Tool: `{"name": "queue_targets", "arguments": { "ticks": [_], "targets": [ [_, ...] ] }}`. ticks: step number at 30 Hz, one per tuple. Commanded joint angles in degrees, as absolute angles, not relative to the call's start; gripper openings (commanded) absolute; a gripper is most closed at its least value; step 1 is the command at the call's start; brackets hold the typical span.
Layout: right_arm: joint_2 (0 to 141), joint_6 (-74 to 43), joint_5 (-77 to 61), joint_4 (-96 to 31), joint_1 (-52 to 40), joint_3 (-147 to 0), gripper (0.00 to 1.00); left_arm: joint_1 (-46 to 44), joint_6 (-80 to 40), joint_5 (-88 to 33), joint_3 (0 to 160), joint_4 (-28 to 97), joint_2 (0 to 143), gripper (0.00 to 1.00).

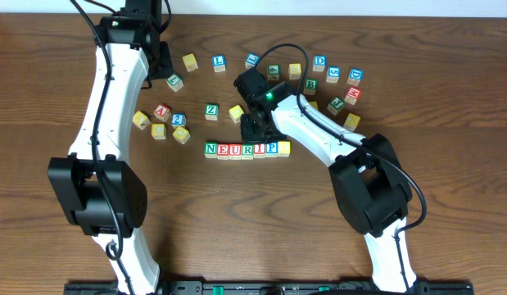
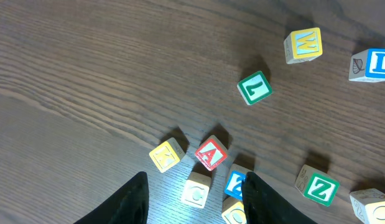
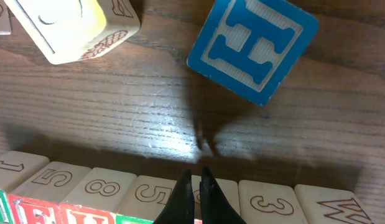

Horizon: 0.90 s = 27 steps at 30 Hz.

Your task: Spell out NEURIPS

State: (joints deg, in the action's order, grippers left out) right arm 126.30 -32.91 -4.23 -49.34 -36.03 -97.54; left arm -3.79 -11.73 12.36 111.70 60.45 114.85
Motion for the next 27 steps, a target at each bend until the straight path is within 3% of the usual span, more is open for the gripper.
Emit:
{"name": "queue_targets", "arguments": {
  "ticks": [1, 27],
  "targets": [
    [126.7, -33.8, -3.4, -49.6, -36.2, -97.3, 0.01, -3.6, -11.0, 12.7, 112.7, 60.8, 113.1, 0.48],
    [126.5, -33.6, -5.0, -50.4, -35.0, -99.1, 0.01, -3.6, -11.0, 12.7, 112.7, 60.8, 113.1, 0.48]
  ]
}}
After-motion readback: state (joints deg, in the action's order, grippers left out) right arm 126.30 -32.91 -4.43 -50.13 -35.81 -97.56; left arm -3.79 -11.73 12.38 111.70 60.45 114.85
